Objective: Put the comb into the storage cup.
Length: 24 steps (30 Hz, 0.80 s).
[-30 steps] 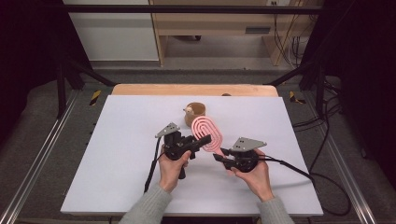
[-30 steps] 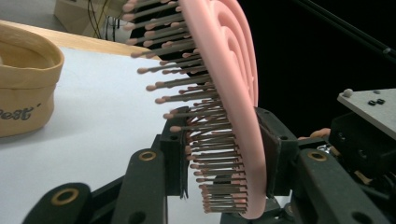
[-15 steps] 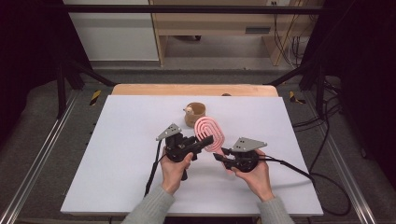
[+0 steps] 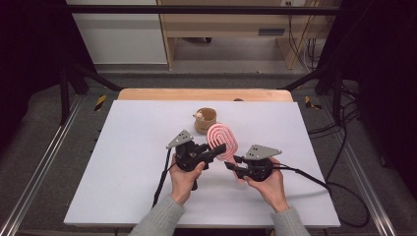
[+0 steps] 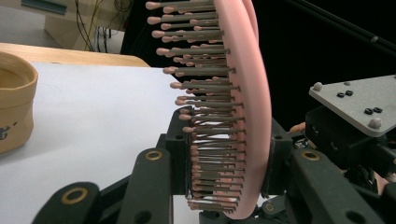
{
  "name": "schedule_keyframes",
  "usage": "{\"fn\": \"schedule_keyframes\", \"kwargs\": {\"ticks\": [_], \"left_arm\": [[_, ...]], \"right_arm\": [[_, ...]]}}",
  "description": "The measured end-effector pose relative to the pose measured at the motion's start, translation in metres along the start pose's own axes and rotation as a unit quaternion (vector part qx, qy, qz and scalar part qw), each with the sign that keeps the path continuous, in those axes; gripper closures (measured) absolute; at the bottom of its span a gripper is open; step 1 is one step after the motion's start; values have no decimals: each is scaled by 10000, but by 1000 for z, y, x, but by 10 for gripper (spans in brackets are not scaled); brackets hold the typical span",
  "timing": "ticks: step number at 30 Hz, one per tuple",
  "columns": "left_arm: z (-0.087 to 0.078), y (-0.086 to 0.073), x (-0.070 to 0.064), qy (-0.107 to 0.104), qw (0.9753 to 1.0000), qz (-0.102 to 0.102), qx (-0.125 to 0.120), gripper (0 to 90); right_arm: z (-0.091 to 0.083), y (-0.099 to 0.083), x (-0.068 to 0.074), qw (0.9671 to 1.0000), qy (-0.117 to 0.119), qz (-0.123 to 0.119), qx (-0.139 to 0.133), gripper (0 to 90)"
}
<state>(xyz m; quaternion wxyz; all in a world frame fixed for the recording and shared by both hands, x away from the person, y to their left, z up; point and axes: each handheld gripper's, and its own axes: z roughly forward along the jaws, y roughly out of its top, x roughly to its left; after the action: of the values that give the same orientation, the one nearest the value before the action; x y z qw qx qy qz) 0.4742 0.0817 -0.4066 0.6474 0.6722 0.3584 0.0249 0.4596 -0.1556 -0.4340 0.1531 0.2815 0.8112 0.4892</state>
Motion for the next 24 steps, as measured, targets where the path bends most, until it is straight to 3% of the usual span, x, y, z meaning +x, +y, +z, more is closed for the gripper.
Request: {"fn": "schedule_keyframes", "kwargs": {"ticks": [12, 14, 24], "left_arm": [[-4, 10, 1, 287, 9991, 290, -60, 632], [-6, 12, 2, 332, 9989, 311, -74, 632], [-18, 22, 8, 502, 9977, 420, -154, 632]], "right_arm": [[-9, 5, -3, 9995, 100, 250, -172, 460], [-10, 6, -3, 9994, 56, 274, -200, 394], [-17, 5, -12, 9990, -179, 275, -288, 269]]}}
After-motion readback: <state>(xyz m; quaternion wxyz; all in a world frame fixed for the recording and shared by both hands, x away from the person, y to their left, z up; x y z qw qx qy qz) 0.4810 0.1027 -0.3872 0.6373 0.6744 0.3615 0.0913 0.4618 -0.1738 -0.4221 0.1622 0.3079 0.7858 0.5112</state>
